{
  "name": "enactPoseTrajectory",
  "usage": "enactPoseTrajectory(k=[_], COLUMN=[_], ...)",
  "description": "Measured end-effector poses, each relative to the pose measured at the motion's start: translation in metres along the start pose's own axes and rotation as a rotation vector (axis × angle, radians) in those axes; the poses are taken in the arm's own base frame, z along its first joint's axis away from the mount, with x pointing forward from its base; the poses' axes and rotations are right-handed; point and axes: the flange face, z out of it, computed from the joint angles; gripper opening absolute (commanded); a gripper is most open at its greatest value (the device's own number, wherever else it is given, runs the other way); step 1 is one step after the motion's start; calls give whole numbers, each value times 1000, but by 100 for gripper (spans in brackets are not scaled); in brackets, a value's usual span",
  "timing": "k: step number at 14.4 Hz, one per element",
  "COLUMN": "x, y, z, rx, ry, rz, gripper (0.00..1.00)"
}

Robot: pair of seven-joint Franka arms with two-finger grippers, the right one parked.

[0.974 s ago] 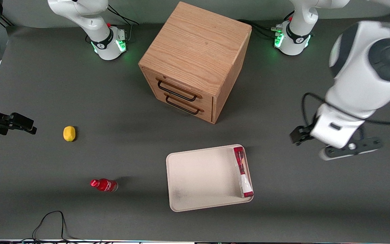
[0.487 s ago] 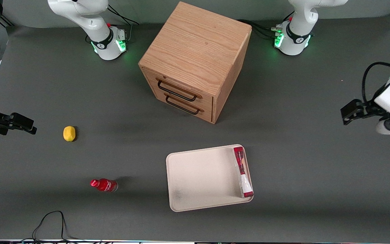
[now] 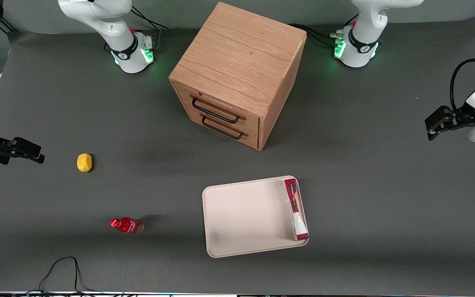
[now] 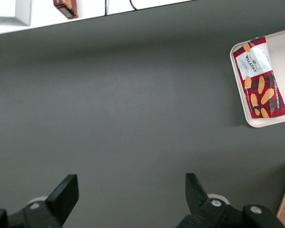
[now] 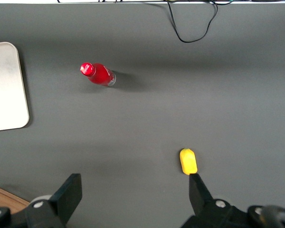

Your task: Place red cookie box on tray

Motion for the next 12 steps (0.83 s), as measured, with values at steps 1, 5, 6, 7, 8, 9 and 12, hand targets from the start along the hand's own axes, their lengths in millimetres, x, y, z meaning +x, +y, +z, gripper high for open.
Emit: enactPoseTrajectory(k=[1,5,6,7,8,9,12], x=[-2,-7,-9,-12,-14,-16,-23], y=[0,-6,-10,-14,-17,-19,-17], z=[-2,-9,-10,-10,-10,-10,-7], rx=[-1,-42,-59,-74,-78,-79,-79], ry=[3,0,-12,-25,-35,-49,-107], rz=[-35,-67,-67,-71,-74,-76,-73], gripper=[100,100,100,100,100,100,100])
